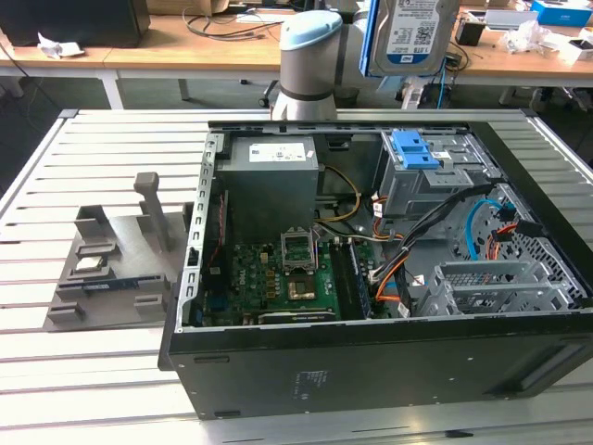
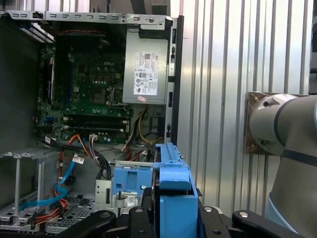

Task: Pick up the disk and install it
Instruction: 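Pick up the disk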

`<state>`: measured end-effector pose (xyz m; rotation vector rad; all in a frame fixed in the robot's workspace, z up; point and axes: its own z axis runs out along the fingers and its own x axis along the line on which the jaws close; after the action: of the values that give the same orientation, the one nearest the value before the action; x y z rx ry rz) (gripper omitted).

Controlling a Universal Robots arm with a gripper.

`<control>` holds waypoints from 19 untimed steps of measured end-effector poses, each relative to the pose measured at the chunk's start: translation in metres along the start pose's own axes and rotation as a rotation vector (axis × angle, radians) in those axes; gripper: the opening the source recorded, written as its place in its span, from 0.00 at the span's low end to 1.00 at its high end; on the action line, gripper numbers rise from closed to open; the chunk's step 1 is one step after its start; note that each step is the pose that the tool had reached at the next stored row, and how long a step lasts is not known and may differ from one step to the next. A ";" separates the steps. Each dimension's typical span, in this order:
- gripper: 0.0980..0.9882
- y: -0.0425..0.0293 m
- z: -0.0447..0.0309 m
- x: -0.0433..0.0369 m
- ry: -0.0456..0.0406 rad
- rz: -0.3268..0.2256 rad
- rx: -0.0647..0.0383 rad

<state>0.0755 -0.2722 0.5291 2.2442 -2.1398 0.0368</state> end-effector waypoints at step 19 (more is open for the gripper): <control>0.30 -0.0486 -0.0006 -0.0007 0.0001 0.000 -0.001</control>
<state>0.1240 -0.2692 0.5290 2.2439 -2.1395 0.0363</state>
